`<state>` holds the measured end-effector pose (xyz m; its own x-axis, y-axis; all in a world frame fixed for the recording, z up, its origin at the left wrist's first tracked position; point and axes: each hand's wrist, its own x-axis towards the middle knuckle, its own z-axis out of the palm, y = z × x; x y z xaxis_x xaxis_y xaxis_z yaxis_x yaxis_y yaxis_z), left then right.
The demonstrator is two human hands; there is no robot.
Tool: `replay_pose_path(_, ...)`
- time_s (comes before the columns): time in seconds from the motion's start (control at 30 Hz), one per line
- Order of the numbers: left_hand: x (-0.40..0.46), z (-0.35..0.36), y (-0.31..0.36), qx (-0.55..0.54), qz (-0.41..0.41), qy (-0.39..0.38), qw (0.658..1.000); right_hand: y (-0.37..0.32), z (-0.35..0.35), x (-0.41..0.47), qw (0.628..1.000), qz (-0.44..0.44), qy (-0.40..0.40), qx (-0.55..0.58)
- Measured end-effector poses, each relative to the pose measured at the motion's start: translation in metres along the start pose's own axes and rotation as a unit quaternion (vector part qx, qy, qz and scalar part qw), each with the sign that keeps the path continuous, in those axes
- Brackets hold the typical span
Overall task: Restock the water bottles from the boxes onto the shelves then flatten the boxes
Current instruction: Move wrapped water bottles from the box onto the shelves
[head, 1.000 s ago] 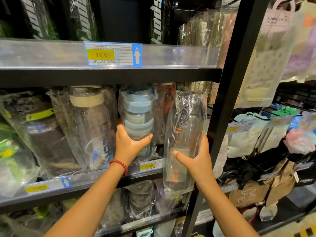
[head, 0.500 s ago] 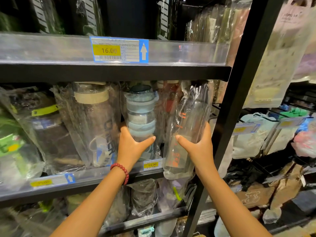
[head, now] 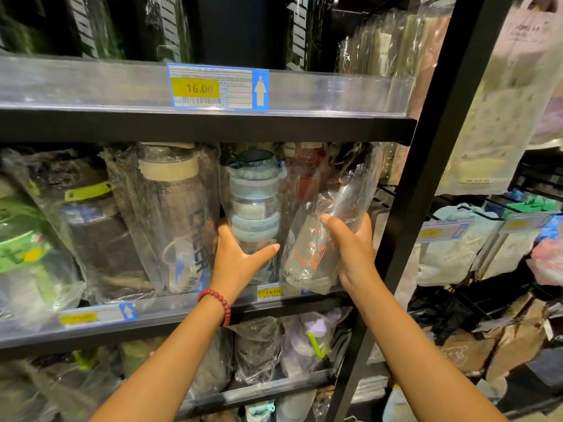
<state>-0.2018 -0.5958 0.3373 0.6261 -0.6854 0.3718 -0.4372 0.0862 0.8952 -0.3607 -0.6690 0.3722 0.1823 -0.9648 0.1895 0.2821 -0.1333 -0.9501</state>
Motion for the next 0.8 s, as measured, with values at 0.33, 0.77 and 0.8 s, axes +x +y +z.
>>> replay_pose_path(0.33, -0.002, -0.001, 0.007, 0.001, -0.004, -0.003, 1.000, 0.014, 0.007, 0.006, 0.998, -0.036, 0.033, 0.026)
replay_pose_path(0.77, -0.002, -0.001, 0.011, 0.014, -0.017, -0.010, 1.000, 0.027, 0.011, 0.016, 0.993, -0.087, 0.084, -0.010)
replay_pose_path(0.8, -0.002, -0.001, 0.011, 0.016, -0.018, -0.009, 1.000, 0.028, 0.011, 0.017, 0.992, -0.092, 0.091, -0.015)
